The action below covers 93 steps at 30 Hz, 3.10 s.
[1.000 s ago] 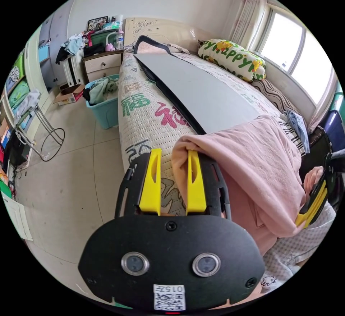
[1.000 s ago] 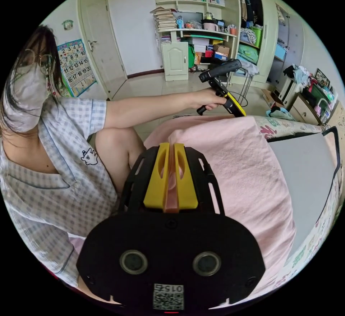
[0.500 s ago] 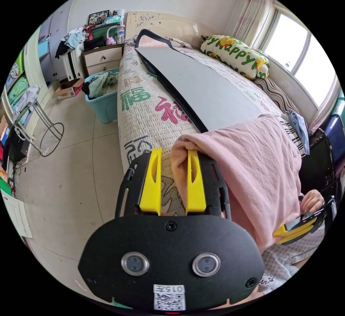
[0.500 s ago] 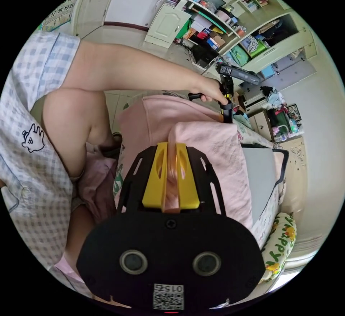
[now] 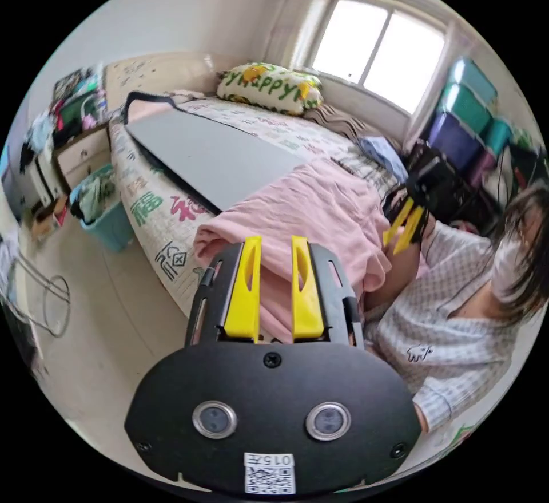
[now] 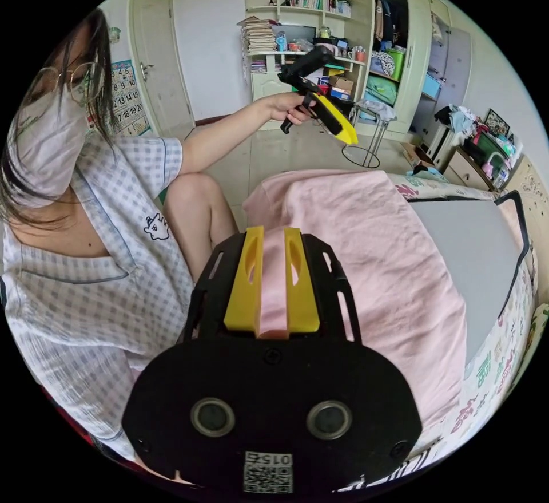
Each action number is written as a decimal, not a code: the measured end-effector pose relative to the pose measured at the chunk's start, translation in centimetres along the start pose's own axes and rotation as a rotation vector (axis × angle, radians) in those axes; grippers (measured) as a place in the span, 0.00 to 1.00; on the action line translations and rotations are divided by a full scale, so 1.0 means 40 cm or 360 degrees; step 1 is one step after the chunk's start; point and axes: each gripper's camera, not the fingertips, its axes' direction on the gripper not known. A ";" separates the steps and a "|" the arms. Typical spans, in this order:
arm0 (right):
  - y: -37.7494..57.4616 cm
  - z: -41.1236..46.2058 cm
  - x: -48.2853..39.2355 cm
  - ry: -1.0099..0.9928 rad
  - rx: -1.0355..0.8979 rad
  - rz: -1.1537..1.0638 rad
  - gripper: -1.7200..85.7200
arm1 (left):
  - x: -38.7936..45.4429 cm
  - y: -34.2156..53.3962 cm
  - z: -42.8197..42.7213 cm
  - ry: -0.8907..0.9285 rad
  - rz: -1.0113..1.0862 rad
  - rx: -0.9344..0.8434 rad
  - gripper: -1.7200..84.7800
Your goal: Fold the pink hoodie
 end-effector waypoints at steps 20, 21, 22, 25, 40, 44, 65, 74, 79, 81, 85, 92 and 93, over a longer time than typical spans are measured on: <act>0.709 -0.382 0.090 -0.0004 0.0755 0.0978 0.11 | 0.264 0.040 0.335 0.0728 0.0077 -0.0312 0.15; 0.709 -0.374 0.104 -0.0038 0.0709 0.0993 0.12 | 0.260 0.039 0.339 0.0727 0.0065 -0.0310 0.15; 0.707 -0.353 0.132 -0.0092 0.0607 0.1027 0.13 | 0.254 0.039 0.348 0.0736 0.0051 -0.0297 0.14; 0.701 -0.294 0.188 -0.0193 0.0450 0.1081 0.14 | 0.254 0.033 0.363 0.0743 0.0025 -0.0287 0.13; 0.829 -0.336 0.280 -0.0182 0.0719 0.1222 0.04 | 0.254 0.078 0.363 0.0411 0.0067 -0.0276 0.03; 0.859 -0.293 0.307 -0.0198 0.0669 0.1287 0.03 | 0.268 0.087 0.367 0.0447 0.0016 -0.0284 0.03; 1.141 -0.410 0.147 0.0484 0.1127 0.1692 0.12 | 0.633 -0.129 0.225 0.0107 0.0498 0.0138 0.13; 1.177 -0.354 0.177 0.0395 0.1136 0.1626 0.13 | 0.836 -0.716 0.635 -0.0297 0.0654 0.0027 0.12; 1.187 -0.326 0.186 0.0347 0.1119 0.1568 0.12 | 0.877 -0.988 0.969 -0.0374 0.0603 -0.0344 0.11; 1.214 -0.324 0.188 0.0287 0.1178 0.1566 0.12 | 0.885 -1.061 1.071 -0.0308 0.0533 -0.0486 0.11; 1.275 -0.318 0.194 0.0156 0.1286 0.1563 0.11 | 0.908 -1.156 1.249 -0.0394 0.0564 -0.0718 0.12; 1.305 -0.326 0.191 0.0106 0.1282 0.1465 0.07 | 0.858 -1.206 1.328 -0.0219 0.0509 -0.0829 0.10; 1.304 -0.325 0.191 0.0105 0.1272 0.1458 0.07 | 0.858 -1.208 1.328 -0.0199 0.0509 -0.0832 0.10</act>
